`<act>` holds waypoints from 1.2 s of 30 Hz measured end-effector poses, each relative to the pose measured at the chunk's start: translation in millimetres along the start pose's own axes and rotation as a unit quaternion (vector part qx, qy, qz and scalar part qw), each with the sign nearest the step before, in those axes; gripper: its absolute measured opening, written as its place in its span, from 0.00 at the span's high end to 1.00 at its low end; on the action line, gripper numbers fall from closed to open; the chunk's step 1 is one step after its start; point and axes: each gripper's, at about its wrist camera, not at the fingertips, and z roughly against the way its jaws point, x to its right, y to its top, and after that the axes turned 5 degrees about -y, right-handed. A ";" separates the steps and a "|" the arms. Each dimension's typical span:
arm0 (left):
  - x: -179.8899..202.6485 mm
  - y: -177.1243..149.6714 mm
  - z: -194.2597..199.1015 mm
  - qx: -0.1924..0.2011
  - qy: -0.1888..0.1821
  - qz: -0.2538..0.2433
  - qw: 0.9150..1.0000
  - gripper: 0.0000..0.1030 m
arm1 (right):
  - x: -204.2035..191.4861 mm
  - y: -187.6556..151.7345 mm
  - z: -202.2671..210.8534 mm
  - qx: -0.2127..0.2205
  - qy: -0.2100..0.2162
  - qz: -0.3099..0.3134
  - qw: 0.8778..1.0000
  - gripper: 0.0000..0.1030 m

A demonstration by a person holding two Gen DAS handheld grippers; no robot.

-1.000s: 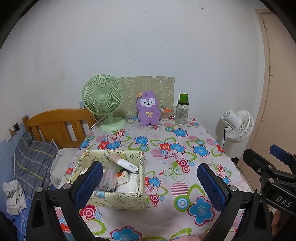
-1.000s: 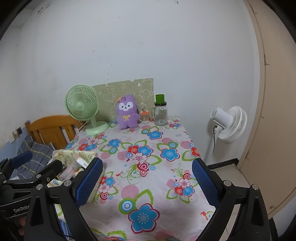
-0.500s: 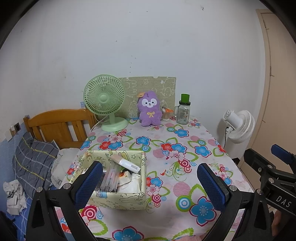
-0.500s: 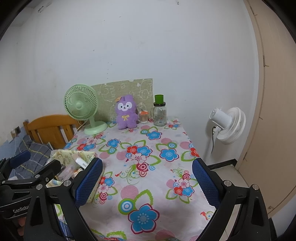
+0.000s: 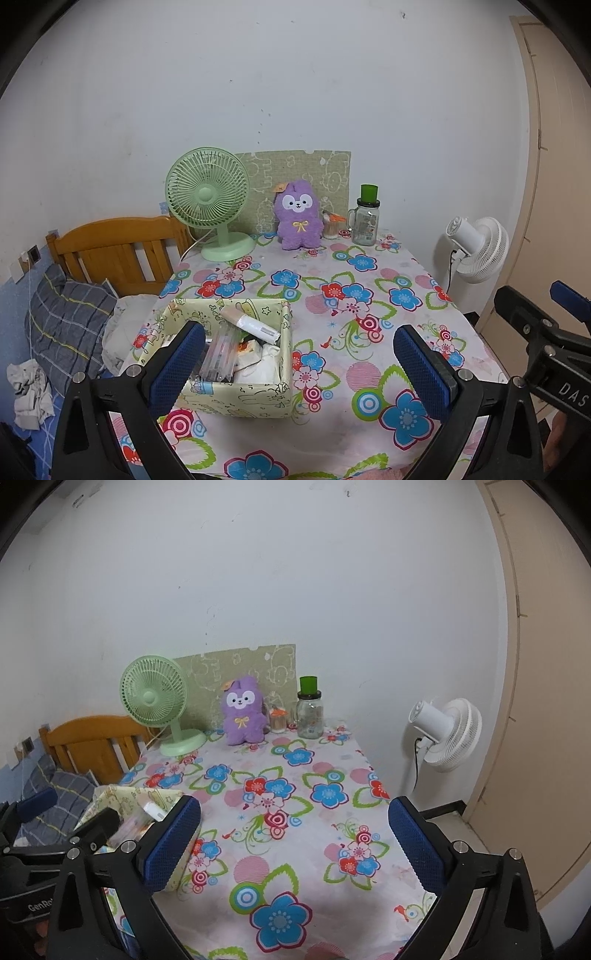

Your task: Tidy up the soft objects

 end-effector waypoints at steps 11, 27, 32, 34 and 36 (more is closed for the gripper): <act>1.1 0.0 -0.5 0.002 0.001 -0.001 1.000 0.00 | -1.3 0.2 -0.1 -0.002 -0.003 0.004 1.000 0.00; 1.7 1.1 -0.4 0.005 0.004 -0.002 1.000 0.00 | -1.3 0.5 -1.1 0.000 -0.004 0.002 1.000 0.00; 2.0 2.0 -0.9 0.005 0.004 -0.002 1.000 0.00 | -0.8 -0.5 -2.2 0.000 -0.005 0.001 1.000 0.00; 2.0 1.7 -1.0 0.006 0.005 -0.003 1.000 0.00 | -1.0 -1.0 -1.9 0.000 -0.005 0.003 1.000 0.00; 2.1 2.0 -1.5 0.006 0.004 -0.004 1.000 0.00 | -1.3 -0.4 -2.0 0.000 -0.006 0.002 1.000 0.00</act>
